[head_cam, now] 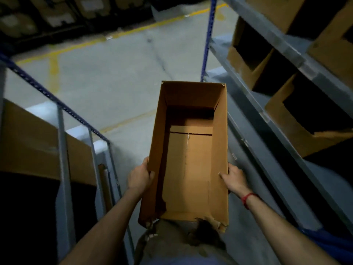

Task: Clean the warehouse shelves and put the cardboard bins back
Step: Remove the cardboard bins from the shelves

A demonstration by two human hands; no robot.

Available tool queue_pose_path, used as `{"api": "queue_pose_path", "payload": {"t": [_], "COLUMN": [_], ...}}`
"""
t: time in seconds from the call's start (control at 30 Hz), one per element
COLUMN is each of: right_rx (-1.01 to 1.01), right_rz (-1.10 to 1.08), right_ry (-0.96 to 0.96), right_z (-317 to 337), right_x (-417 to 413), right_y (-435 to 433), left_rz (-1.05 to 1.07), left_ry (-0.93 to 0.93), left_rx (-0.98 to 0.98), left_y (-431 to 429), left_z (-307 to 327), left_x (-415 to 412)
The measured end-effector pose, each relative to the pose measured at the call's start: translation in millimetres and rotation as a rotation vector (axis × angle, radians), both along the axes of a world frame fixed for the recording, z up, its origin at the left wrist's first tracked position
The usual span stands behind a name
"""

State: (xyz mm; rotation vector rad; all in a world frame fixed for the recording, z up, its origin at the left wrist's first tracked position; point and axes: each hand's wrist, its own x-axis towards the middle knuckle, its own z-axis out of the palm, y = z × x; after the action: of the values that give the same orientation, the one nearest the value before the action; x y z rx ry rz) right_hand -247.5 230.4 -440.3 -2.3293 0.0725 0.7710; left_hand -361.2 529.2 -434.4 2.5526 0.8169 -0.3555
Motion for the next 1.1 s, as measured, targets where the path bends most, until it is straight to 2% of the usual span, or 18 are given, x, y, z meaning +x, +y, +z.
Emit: {"api": "queue_pose_path", "payload": {"t": [0.37, 0.63, 0.87, 1.03, 1.1], "right_rx": [0.002, -0.021, -0.052, -0.05, -0.056], "right_rz": [0.166, 0.206, 0.307, 0.402, 0.44], "right_ry": [-0.051, -0.029, -0.049, -0.055, -0.051], "right_z": [-5.5, -7.4, -11.9, -27.2, -38.9], "right_x": [114.7, 184.7, 242.2, 290.6, 311.5], "right_y": [128.8, 218.0, 309.1, 376.0, 404.2], "left_rz": [0.203, 0.225, 0.305, 0.413, 0.452], "left_ry": [-0.022, 0.007, 0.025, 0.03, 0.057], "left_rx": [-0.047, -0.065, -0.158, -0.323, -0.332], "left_y": [100.9, 185.9, 255.4, 306.5, 332.5], "left_z": [-20.2, -20.4, -25.2, -38.9, -47.3], "left_x": [60.6, 119.1, 156.4, 186.2, 199.0]}}
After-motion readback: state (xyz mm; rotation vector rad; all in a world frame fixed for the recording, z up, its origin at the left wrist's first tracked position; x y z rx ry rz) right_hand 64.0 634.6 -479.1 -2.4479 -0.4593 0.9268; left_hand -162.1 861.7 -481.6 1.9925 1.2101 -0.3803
